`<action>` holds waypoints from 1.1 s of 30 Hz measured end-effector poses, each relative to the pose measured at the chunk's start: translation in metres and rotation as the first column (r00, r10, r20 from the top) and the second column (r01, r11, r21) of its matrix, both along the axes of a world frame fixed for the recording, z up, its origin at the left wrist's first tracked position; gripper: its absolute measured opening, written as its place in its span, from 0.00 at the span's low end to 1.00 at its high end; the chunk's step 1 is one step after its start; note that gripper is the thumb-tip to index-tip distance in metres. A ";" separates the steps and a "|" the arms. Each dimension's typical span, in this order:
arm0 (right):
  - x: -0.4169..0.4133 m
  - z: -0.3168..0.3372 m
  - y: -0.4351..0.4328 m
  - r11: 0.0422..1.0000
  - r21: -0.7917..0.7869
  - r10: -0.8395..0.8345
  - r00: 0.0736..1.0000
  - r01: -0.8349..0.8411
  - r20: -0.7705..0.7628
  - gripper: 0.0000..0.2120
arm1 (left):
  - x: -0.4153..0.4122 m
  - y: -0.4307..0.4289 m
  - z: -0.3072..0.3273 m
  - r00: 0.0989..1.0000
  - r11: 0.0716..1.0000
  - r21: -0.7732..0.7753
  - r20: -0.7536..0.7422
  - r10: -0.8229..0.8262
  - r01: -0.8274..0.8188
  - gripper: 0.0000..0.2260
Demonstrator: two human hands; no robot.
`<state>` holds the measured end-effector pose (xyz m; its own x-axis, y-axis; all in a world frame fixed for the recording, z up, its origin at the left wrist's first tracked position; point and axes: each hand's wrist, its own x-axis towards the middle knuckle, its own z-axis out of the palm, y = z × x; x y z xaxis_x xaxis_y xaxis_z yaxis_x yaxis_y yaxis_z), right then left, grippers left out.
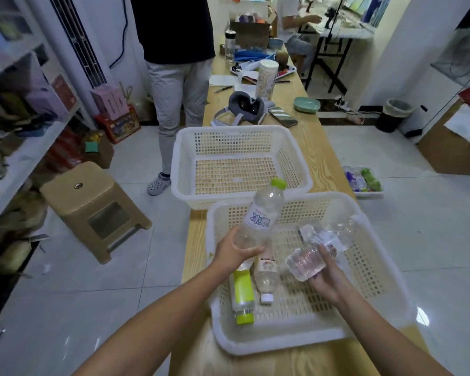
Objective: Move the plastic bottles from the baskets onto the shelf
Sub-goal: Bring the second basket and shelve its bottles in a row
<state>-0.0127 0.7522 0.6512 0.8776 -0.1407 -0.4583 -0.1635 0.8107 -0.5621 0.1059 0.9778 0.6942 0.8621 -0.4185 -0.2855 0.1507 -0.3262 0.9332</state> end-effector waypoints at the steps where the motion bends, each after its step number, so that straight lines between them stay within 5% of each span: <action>1: -0.001 0.004 0.008 1.000 0.002 0.009 1.000 -0.009 0.030 0.28 | -0.002 0.002 0.005 0.999 0.998 -0.058 -0.052 0.012 -0.015 0.26; 5: -0.004 0.014 0.031 1.000 -0.002 -0.004 0.999 0.004 0.051 0.12 | -0.008 0.011 0.019 0.981 0.984 -0.171 -0.194 0.017 -0.051 0.22; 14: -0.041 0.043 0.062 0.963 -0.270 0.003 0.999 -0.012 -0.036 0.47 | -0.031 0.017 0.036 0.966 0.976 -0.211 -0.240 -0.100 0.049 0.21; 16: -0.054 0.054 0.069 0.945 -0.326 -0.045 0.998 0.027 -0.049 0.47 | -0.043 0.010 0.042 0.962 0.968 -0.222 -0.220 -0.162 0.112 0.20; 20: -0.088 0.078 0.076 0.904 -0.407 -0.140 0.990 0.133 0.012 0.32 | -0.069 -0.010 0.047 0.938 0.930 -0.301 -0.207 -0.278 0.209 0.19; 23: -0.121 0.090 0.079 0.861 -0.444 -0.264 0.964 0.249 0.030 0.36 | -0.093 -0.023 0.050 0.910 0.905 -0.304 -0.197 -0.365 0.297 0.20; 27: -0.182 0.095 0.086 0.748 -0.530 -0.470 0.883 0.398 0.000 0.30 | -0.134 -0.035 0.050 0.854 0.864 -0.323 -0.228 -0.467 0.386 0.22; 31: -0.260 0.088 0.110 0.624 -0.575 -0.690 0.719 0.529 -0.088 0.36 | -0.193 -0.039 0.047 0.775 0.804 -0.348 -0.258 -0.577 0.482 0.20; 33: -0.307 0.085 0.128 0.546 -0.617 -0.779 0.614 0.567 -0.125 0.31 | -0.234 -0.036 0.047 0.689 0.738 -0.377 -0.284 -0.667 0.559 0.15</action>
